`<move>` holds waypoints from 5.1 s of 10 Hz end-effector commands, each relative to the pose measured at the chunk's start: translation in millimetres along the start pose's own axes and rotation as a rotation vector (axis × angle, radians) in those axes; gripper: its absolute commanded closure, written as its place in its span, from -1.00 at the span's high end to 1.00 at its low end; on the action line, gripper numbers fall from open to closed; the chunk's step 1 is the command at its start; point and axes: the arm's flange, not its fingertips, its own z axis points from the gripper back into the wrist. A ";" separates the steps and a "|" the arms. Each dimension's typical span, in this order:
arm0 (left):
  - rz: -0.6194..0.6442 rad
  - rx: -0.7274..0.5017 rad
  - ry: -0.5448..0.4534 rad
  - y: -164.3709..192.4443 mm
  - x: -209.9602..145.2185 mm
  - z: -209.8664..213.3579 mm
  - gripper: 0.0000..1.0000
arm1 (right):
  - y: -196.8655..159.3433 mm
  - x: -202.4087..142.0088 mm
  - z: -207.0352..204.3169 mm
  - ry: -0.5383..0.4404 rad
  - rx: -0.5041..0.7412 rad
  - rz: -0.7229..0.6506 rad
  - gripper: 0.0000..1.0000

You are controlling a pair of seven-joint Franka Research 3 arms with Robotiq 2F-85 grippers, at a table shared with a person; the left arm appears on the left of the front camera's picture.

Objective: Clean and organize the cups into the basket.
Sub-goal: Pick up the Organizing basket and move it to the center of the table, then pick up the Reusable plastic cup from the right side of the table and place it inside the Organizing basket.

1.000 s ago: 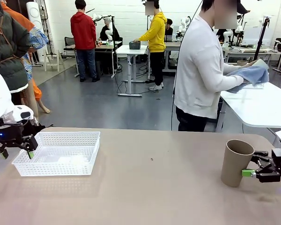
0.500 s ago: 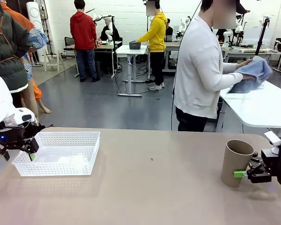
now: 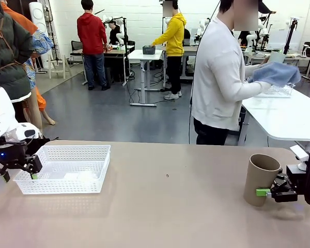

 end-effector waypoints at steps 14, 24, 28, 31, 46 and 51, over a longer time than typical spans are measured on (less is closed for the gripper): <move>-0.011 -0.023 0.025 -5.0 0.3 11.8 -1.00 | -1.6 -2.4 2.4 0.008 -0.038 0.050 -0.53; -0.109 -0.050 -0.037 -184.2 -34.1 18.2 -1.00 | 56.4 216.5 59.5 -0.069 -0.271 0.139 0.52; -0.071 -0.099 -0.072 -268.6 -49.8 28.6 -1.00 | 57.6 262.4 93.2 -0.111 -0.413 0.115 0.52; 0.006 -0.105 -0.078 -312.8 -40.8 33.4 -1.00 | 50.1 269.0 99.0 -0.116 -0.438 0.073 0.52; -0.125 -0.082 0.032 -297.0 -38.5 34.7 -1.00 | 54.7 262.2 103.9 -0.092 -0.418 0.096 0.52; -0.125 -0.082 0.032 -297.0 -38.5 34.7 -1.00 | 51.8 334.0 -54.9 0.423 -0.203 0.194 0.66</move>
